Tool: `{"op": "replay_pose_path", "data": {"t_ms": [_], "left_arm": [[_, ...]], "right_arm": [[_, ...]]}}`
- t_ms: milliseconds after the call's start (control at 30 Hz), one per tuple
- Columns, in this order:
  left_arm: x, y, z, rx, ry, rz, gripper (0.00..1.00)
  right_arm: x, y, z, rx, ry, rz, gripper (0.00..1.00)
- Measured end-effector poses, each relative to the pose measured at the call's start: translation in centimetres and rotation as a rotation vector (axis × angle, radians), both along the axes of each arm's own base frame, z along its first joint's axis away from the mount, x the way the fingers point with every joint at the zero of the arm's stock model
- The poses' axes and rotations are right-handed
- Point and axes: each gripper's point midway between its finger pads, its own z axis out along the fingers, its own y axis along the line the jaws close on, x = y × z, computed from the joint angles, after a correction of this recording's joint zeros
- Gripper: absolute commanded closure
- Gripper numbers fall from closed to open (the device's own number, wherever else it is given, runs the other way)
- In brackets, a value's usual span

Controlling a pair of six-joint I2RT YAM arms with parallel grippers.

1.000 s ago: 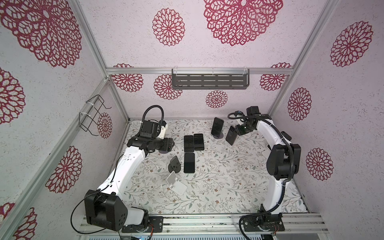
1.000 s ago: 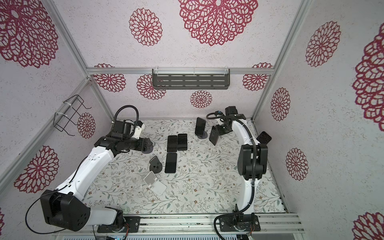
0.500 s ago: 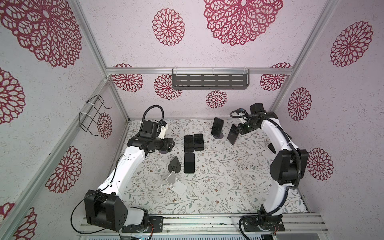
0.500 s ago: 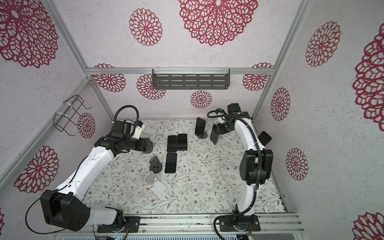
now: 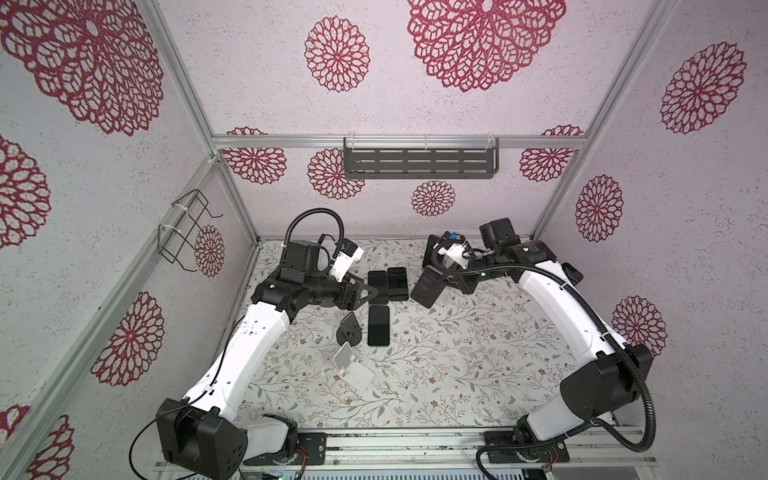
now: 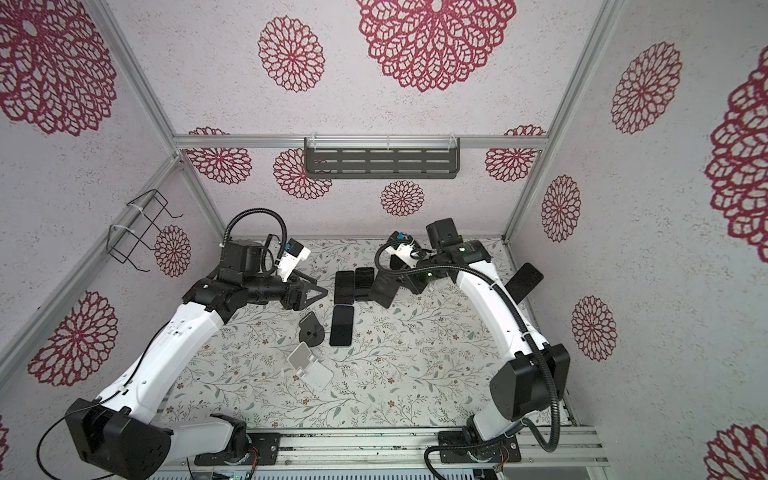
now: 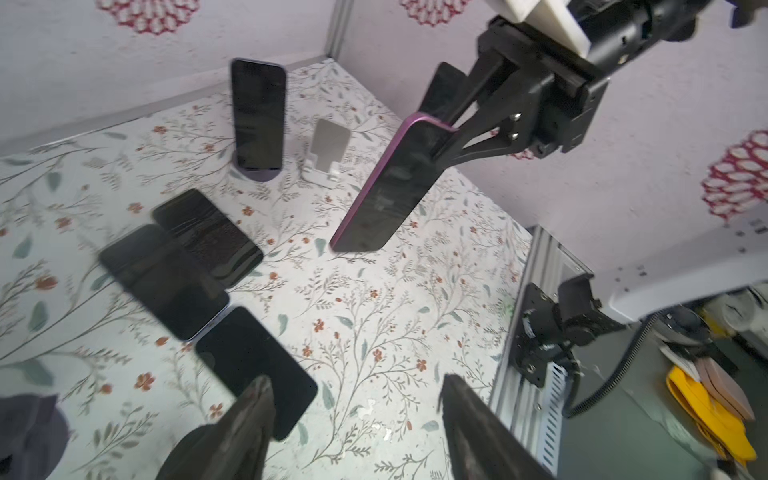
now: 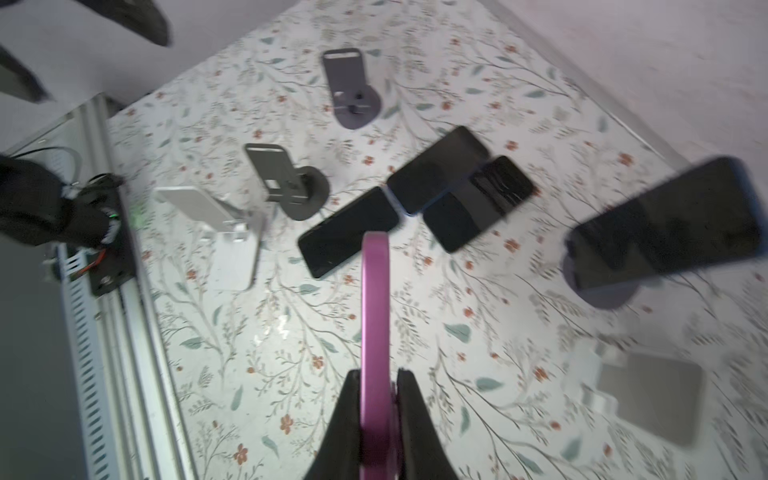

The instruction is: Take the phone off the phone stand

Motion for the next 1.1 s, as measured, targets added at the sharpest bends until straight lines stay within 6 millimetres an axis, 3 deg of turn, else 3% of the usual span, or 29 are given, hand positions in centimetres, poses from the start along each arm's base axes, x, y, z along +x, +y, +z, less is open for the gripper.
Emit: {"op": "replay_pose_path", "data": {"t_ms": [233, 600, 767, 1033, 1100], "left_arm": [[-1.4, -3.3, 0.5, -0.052, -0.071, -0.18, 0.23], [-1.7, -7.8, -2.7, -0.043, -0.024, -0.355, 0.35], [-2.0, -8.6, -2.6, -0.05, -0.03, -0.39, 0.5], [-2.6, -9.7, -3.1, -0.058, -0.019, -0.44, 0.97], [-2.7, -9.9, -3.1, -0.055, -0.04, -0.45, 1.0]], "right_arm": [[-2.9, 1.8, 0.4, 0.051, -0.003, 0.227, 1.0], [-5.6, 2.4, 1.6, 0.109, -0.026, 0.437, 1.0], [-5.9, 2.7, 1.6, 0.125, -0.015, 0.481, 1.0], [-5.7, 3.0, 0.9, 0.13, 0.008, 0.491, 1.0], [-5.8, 2.9, 0.8, 0.138, 0.029, 0.486, 1.0]]}}
